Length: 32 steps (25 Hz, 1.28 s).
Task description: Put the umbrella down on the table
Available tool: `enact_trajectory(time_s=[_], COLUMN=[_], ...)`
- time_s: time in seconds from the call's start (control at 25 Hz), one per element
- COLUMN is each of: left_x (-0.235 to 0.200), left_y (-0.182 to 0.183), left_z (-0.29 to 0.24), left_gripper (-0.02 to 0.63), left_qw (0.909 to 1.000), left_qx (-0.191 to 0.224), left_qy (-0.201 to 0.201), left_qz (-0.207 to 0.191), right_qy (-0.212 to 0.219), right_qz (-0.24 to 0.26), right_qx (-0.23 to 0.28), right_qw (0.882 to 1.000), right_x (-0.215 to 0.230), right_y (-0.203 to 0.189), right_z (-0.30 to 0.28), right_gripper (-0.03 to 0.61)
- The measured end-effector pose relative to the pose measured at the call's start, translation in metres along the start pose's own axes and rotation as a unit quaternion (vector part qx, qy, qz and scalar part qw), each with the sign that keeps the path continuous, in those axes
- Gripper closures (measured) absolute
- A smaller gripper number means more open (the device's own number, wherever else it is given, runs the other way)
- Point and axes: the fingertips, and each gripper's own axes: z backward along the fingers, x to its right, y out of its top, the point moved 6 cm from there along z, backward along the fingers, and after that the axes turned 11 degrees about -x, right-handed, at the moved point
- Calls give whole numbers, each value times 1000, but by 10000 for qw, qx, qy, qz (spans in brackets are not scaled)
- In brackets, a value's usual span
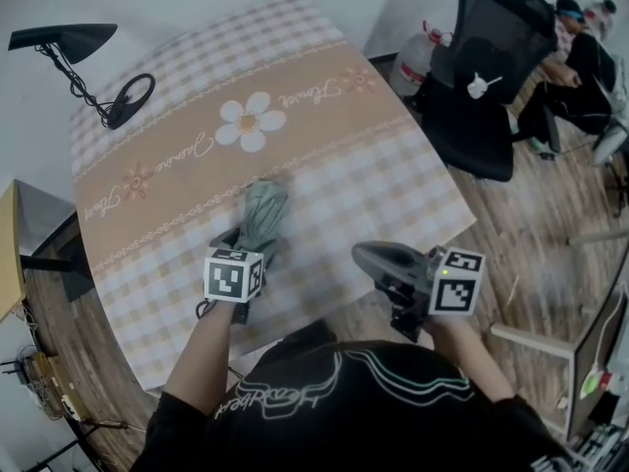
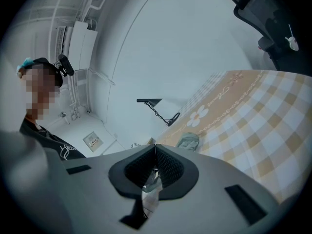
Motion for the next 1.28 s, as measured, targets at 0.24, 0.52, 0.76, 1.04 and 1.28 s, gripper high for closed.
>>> enact_trajectory(time_s=[0.24, 0.52, 0.76, 1.04, 1.28], left_x=[2, 50, 118, 191, 225], left_y=[-7, -20, -30, -53, -77], left_z=[50, 109, 157, 197, 211], left_gripper=[282, 284, 306, 548, 617], left_qw=[9966, 9829, 9532, 9241, 9110], left_qx=[647, 1364, 2098, 2495, 2763], left_qy=[-255, -1109, -2174, -2873, -3045], left_qz=[440, 547, 119, -365, -323], right_qy=[86, 229, 436, 681, 942], right_qz=[99, 309, 543, 850, 1052], right_qx=[-24, -34, -76, -61, -113], right_qw=[9999, 9993, 9975, 9940, 9899], right_x=[-14, -35, -60, -93, -114], right_y=[-9, -22, -38, -59, -82], right_z=[8, 20, 33, 61, 80], right_gripper=[566, 566, 566, 566, 567])
